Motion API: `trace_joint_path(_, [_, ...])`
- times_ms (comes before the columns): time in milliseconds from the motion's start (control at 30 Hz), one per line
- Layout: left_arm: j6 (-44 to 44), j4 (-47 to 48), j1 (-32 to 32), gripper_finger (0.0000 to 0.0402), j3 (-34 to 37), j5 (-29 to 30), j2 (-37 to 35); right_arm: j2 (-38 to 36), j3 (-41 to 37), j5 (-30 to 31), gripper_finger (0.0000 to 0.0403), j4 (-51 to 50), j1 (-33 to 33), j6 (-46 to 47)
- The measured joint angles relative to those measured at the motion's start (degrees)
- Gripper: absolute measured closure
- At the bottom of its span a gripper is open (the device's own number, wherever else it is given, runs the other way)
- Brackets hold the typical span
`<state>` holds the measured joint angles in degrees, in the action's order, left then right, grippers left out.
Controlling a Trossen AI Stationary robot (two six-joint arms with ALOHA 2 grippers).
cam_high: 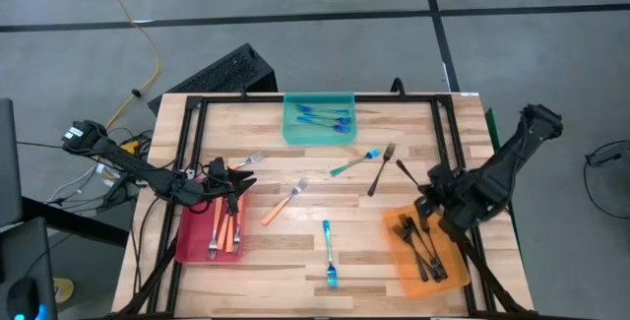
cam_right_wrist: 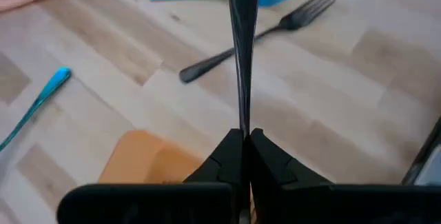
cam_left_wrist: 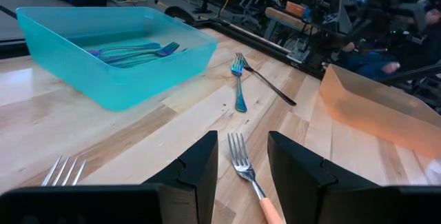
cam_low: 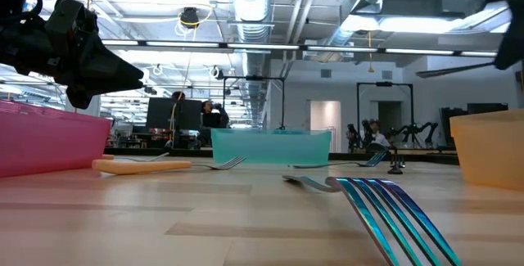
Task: Sort silverware by color (type)
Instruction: Put the black fork into the orange bin
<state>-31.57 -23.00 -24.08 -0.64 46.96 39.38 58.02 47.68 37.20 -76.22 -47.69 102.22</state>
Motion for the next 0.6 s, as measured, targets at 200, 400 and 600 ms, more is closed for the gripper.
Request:
trace_joint_path(200, [0.00, 0.00, 0.01, 0.0290, -0.01, 0.00, -0.02, 5.53, -0.02, -5.84, 0.0367, 0.54, -7.84, 11.01])
trace_joint_path(400, [0.00, 0.00, 0.02, 0.0290, 0.00, 0.12, 0.00, 12.70, -0.02, -10.82, 0.0367, 5.40, -13.66, 19.29])
trace_joint_path(600, [-0.31, 0.00, 0.02, 0.0290, 0.00, 0.39, 0.00, 18.27, -0.02, -11.49, 0.0367, 12.46, -17.47, 23.40])
